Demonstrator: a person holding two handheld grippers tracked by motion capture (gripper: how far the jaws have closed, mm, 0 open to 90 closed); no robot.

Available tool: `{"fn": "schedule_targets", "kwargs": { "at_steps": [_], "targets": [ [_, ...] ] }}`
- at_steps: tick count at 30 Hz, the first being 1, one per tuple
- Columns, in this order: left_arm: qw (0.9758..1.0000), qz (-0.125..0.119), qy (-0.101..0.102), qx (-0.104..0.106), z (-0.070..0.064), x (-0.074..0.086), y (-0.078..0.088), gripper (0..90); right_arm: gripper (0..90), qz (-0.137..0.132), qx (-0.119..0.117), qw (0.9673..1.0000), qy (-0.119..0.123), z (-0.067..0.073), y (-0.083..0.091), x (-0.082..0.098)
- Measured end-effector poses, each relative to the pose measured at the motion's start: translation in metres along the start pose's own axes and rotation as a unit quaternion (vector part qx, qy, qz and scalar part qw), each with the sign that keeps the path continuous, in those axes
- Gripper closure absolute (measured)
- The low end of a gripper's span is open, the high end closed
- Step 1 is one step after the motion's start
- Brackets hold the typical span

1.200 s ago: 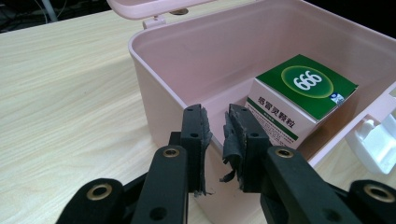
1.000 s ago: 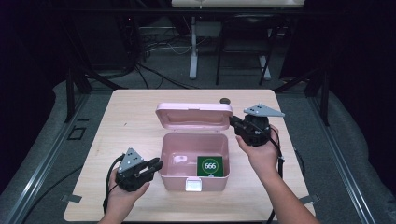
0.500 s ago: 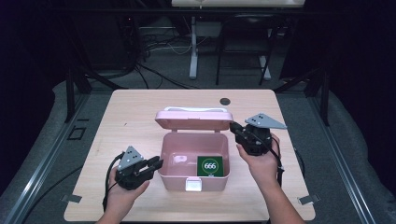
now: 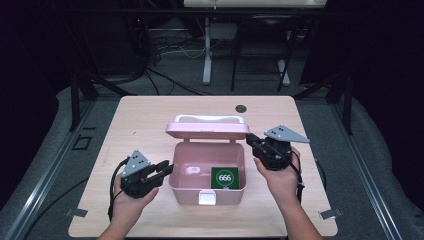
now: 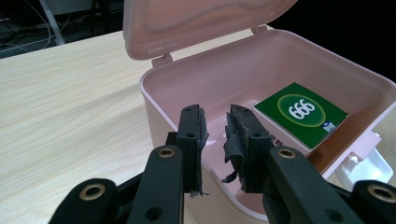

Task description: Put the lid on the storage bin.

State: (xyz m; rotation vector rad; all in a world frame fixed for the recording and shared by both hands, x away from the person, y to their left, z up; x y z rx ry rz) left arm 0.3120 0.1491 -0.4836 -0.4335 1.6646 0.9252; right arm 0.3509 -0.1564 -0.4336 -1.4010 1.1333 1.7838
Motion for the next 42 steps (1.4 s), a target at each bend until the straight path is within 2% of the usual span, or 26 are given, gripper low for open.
{"fn": "schedule_targets", "kwargs": {
  "at_steps": [15, 26, 32, 37, 42],
  "targets": [
    [0.9992, -0.034, -0.002, -0.022, 0.011, -0.039, 0.003, 67.2, 85.0, -0.004, -0.006, 0.9999, -0.008, 0.0, 0.001, 0.002],
    [0.9969, -0.059, -0.028, -0.043, 0.009, -0.071, 0.002, 66.3, 84.4, -0.003, -0.012, 0.9998, -0.012, 0.0, 0.002, 0.005],
    [0.9965, -0.061, -0.034, -0.045, 0.008, -0.078, 0.0, 71.8, 84.2, 0.001, -0.013, 0.9998, -0.013, 0.0, 0.003, 0.006],
    [0.9964, -0.062, -0.032, -0.047, 0.009, -0.081, -0.001, 73.2, 83.4, -0.001, -0.013, 0.9998, -0.015, -0.001, 0.003, 0.007],
    [0.9964, -0.063, -0.032, -0.047, 0.01, -0.083, -0.001, 75.2, 82.3, 0.007, -0.01, 0.9998, -0.017, -0.005, 0.003, 0.011]
  ]
}}
Point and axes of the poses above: each handheld gripper's, and its own axes: y roughly backward along the jaws, x roughly out of its underside, z roughly to its left, the point moved 5 cm from there along -y, roughly forward along the jaws, and after that the axes turned 7 degrees about -z, right-handed, at the moved point
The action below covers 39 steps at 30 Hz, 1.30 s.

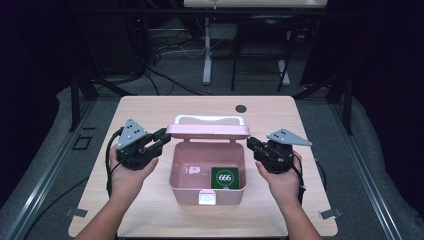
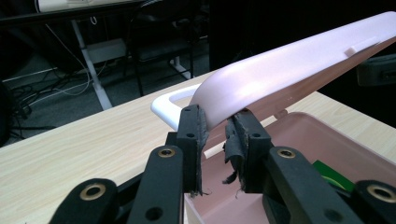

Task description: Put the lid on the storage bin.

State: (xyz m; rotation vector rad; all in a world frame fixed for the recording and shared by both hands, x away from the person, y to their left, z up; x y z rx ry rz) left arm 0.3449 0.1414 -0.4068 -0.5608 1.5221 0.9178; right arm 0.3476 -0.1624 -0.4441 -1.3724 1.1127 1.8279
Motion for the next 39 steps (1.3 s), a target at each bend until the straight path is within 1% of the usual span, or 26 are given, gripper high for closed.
{"fn": "schedule_targets", "kwargs": {
  "at_steps": [5, 9, 14, 26, 29, 32, 38, 39],
  "targets": [
    [1.0, 0.0, 0.002, 0.001, 0.001, -0.001, -0.001, 76.0, 81.8, 0.004, 0.001, 1.0, -0.002, -0.005, 0.001, 0.003],
    [1.0, 0.004, 0.0, 0.0, 0.001, -0.001, 0.0, 76.2, 81.9, 0.01, 0.009, 0.9999, -0.005, -0.011, 0.005, 0.005],
    [1.0, 0.004, 0.0, 0.001, 0.0, -0.001, 0.0, 76.1, 81.9, 0.004, 0.015, 0.9998, -0.011, -0.017, 0.007, 0.004],
    [1.0, 0.004, -0.001, 0.008, -0.002, 0.001, 0.007, 75.5, 80.5, -0.002, 0.022, 0.9996, -0.017, -0.022, 0.008, 0.003],
    [0.9999, 0.001, 0.003, 0.014, -0.004, 0.002, 0.008, 73.5, 79.6, -0.004, 0.021, 0.9996, -0.02, -0.023, 0.009, 0.002],
    [0.9999, 0.001, 0.003, 0.016, -0.005, 0.004, 0.01, 72.8, 79.6, -0.007, 0.022, 0.9995, -0.022, -0.024, 0.01, 0.001],
    [0.9998, 0.005, -0.002, 0.018, -0.007, 0.006, 0.013, 72.8, 77.9, -0.006, 0.022, 0.9995, -0.023, -0.025, 0.01, 0.001],
    [0.9998, 0.004, 0.0, 0.018, -0.007, 0.007, 0.014, 72.8, 77.8, -0.009, 0.023, 0.9994, -0.024, -0.025, 0.009, 0.001]
  ]
}}
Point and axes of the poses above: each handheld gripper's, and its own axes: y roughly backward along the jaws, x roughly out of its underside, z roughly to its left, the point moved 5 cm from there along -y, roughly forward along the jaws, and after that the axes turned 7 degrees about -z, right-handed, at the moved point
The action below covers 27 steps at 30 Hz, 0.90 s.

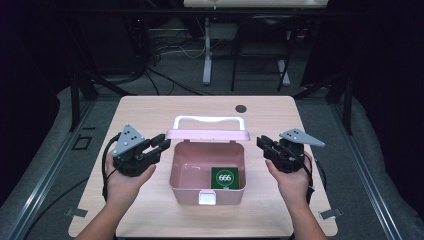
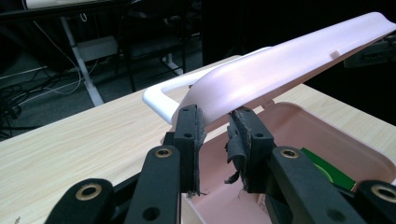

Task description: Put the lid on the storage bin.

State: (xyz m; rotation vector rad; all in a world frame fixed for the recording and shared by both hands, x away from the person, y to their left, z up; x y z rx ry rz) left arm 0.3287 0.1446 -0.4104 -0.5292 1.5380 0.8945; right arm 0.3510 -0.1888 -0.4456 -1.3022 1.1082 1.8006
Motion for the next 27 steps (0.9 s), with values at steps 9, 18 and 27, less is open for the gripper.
{"fn": "schedule_targets", "kwargs": {
  "at_steps": [9, 18, 27],
  "targets": [
    [1.0, 0.001, -0.003, 0.003, -0.003, 0.004, 0.003, 72.8, 75.0, 0.002, -0.001, 1.0, -0.003, -0.001, 0.001, -0.001],
    [0.9999, 0.007, -0.005, 0.008, -0.006, 0.012, 0.009, 72.8, 72.9, 0.005, 0.0, 1.0, -0.002, -0.003, 0.001, -0.001],
    [0.9998, 0.007, -0.006, 0.016, -0.01, 0.02, 0.013, 72.8, 71.2, 0.008, -0.002, 1.0, -0.003, -0.002, 0.0, 0.0]
  ]
}}
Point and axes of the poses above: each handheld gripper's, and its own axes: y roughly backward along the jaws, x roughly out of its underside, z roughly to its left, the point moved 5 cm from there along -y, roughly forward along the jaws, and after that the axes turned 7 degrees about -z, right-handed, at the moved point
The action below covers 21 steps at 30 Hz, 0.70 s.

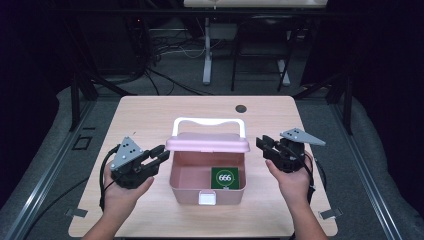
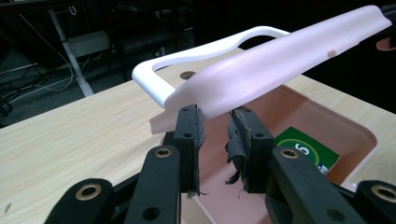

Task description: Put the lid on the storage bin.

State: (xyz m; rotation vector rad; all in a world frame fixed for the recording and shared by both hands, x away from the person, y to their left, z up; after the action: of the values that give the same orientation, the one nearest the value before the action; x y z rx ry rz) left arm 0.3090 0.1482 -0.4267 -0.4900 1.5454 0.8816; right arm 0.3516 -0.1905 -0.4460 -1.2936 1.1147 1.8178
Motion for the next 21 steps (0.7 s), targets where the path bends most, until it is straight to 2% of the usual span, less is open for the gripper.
{"fn": "schedule_targets", "kwargs": {
  "at_steps": [21],
  "targets": [
    [0.9999, 0.005, 0.003, 0.012, -0.006, 0.018, 0.007, 72.7, 70.2, 0.005, -0.003, 1.0, 0.002, 0.001, -0.003, 0.003]
  ]
}}
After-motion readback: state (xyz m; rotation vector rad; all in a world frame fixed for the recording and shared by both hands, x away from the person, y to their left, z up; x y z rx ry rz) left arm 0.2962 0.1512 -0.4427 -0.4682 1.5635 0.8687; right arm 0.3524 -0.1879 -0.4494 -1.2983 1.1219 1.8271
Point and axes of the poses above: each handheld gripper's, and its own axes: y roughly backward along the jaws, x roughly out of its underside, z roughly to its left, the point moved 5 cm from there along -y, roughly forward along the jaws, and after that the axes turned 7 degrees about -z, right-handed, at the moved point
